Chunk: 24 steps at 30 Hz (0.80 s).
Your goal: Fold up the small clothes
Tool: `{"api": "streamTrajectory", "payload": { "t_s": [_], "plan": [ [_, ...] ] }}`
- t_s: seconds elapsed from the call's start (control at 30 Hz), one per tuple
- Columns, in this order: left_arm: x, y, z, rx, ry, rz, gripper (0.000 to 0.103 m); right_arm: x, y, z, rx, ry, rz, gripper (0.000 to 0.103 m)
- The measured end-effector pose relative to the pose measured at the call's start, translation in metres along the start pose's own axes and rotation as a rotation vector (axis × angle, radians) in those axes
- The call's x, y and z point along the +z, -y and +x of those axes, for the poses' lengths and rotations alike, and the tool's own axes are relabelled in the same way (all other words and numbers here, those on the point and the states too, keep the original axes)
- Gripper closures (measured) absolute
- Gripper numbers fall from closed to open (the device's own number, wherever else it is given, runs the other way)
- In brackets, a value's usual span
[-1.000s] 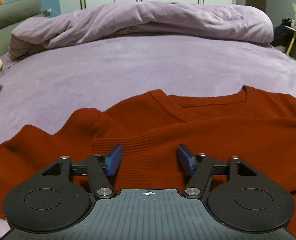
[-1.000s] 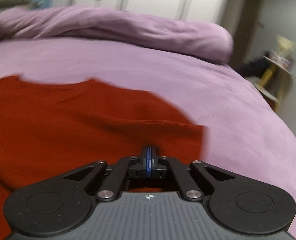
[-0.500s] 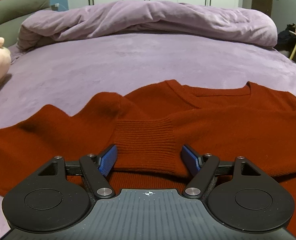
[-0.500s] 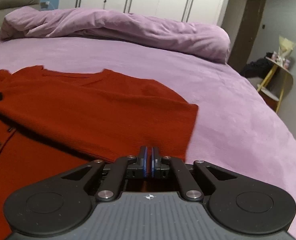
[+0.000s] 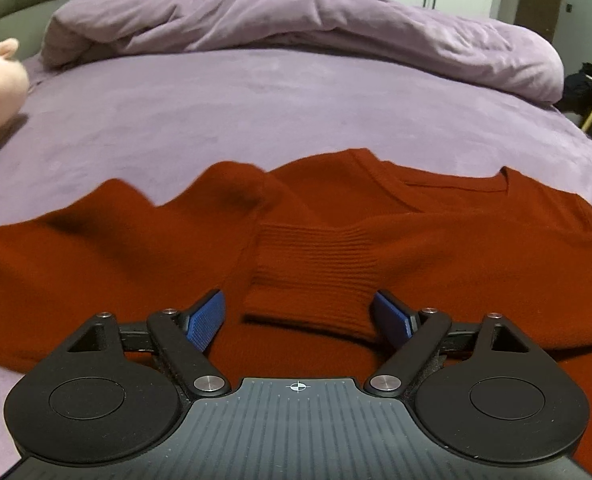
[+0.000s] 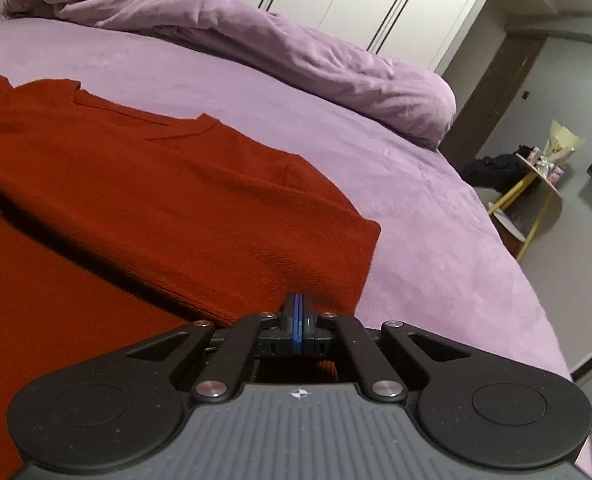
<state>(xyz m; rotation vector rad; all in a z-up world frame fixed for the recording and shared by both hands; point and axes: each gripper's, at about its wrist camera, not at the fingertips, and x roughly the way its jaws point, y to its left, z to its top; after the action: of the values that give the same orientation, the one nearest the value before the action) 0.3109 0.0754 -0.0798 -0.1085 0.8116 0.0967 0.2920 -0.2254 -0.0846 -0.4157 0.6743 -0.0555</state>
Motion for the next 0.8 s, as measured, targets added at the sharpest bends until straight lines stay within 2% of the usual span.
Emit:
{"api": "streamTrajectory", "payload": {
  "t_s": [0.03, 0.1, 0.17, 0.23, 0.4, 0.47, 0.5, 0.53, 0.6, 0.7, 0.73, 0.8],
  "plan": [
    [0.000, -0.006, -0.005, 0.010, -0.002, -0.011, 0.018, 0.002, 0.001, -0.009, 0.014, -0.001, 0.032, 0.103],
    [-0.003, -0.027, -0.018, 0.020, -0.013, -0.055, 0.020, 0.003, 0.007, -0.041, 0.093, 0.047, 0.158, 0.096],
    [-0.010, -0.058, -0.033, -0.009, -0.025, -0.128, 0.020, -0.004, 0.007, -0.068, 0.171, 0.072, 0.255, 0.077],
    [-0.022, -0.096, -0.053, -0.047, 0.000, -0.220, 0.017, -0.014, 0.003, -0.089, 0.244, 0.071, 0.328, 0.074],
    [-0.055, -0.216, -0.082, 0.095, 0.043, -0.518, 0.017, -0.032, -0.012, -0.105, 0.336, 0.000, 0.402, 0.074],
    [-0.067, -0.262, -0.086, 0.150, 0.060, -0.651, 0.024, -0.032, -0.017, -0.103, 0.345, -0.021, 0.396, 0.074],
    [-0.073, -0.285, -0.088, 0.143, 0.092, -0.727, 0.028, -0.031, -0.019, -0.102, 0.345, -0.028, 0.393, 0.074],
    [-0.078, -0.303, -0.089, 0.123, 0.125, -0.796, 0.033, -0.030, -0.019, -0.102, 0.344, -0.029, 0.394, 0.074],
    [-0.083, -0.333, -0.087, 0.061, 0.174, -0.927, 0.037, -0.027, -0.023, -0.102, 0.348, -0.028, 0.396, 0.074],
    [-0.088, -0.371, -0.074, 0.004, 0.227, -1.114, 0.051, -0.022, -0.029, -0.105, 0.345, -0.028, 0.375, 0.074],
    [-0.088, -0.379, -0.070, 0.000, 0.237, -1.157, 0.060, -0.021, -0.031, -0.105, 0.342, -0.029, 0.368, 0.074],
    [-0.089, -0.391, -0.063, -0.015, 0.254, -1.213, 0.070, -0.019, -0.033, -0.105, 0.336, -0.033, 0.361, 0.074]
  ]
}}
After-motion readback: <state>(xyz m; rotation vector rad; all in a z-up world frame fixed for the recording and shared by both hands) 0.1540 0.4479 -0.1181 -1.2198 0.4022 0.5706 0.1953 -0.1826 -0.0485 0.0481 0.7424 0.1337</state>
